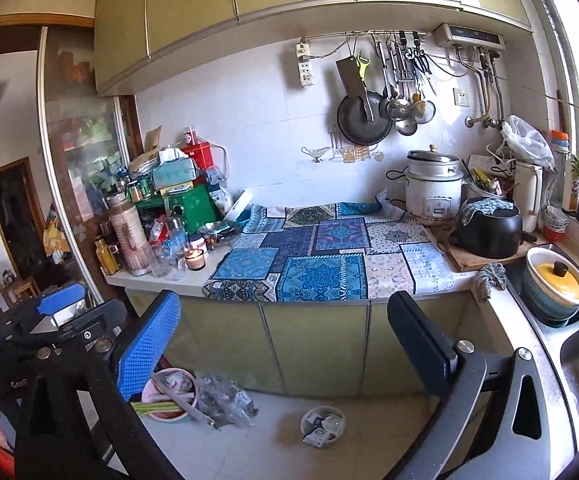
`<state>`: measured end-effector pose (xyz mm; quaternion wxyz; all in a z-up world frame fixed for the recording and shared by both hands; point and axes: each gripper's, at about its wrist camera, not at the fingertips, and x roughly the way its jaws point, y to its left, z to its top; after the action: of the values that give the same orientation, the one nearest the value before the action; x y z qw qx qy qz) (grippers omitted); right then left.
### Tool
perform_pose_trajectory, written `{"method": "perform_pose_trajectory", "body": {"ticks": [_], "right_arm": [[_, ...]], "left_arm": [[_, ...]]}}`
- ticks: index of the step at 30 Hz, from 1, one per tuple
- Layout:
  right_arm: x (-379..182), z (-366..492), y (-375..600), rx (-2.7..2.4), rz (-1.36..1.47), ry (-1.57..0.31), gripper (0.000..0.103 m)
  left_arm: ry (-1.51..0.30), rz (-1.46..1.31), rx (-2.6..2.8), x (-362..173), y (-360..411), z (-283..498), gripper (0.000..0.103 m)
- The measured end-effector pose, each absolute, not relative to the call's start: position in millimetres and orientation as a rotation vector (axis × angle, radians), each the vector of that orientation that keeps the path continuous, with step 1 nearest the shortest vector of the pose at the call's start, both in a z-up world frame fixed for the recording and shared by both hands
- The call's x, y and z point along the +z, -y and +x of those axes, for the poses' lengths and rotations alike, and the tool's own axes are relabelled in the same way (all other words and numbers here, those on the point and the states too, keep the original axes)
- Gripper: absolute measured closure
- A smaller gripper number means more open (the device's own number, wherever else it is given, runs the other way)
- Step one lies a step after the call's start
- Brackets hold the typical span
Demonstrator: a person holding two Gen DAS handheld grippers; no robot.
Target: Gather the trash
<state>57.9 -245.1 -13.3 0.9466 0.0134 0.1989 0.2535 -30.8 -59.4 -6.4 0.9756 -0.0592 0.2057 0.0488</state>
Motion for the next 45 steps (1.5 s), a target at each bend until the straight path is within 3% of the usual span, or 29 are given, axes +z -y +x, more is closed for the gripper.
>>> {"method": "perform_pose_trajectory", "body": {"ticks": [45], "right_arm": [[-15.9, 58.6, 244.6, 0.498, 0.000, -0.422, 0.000]], "left_arm": [[-0.416, -0.108, 0.049, -8.9, 59.1, -10.1, 0.008]]}}
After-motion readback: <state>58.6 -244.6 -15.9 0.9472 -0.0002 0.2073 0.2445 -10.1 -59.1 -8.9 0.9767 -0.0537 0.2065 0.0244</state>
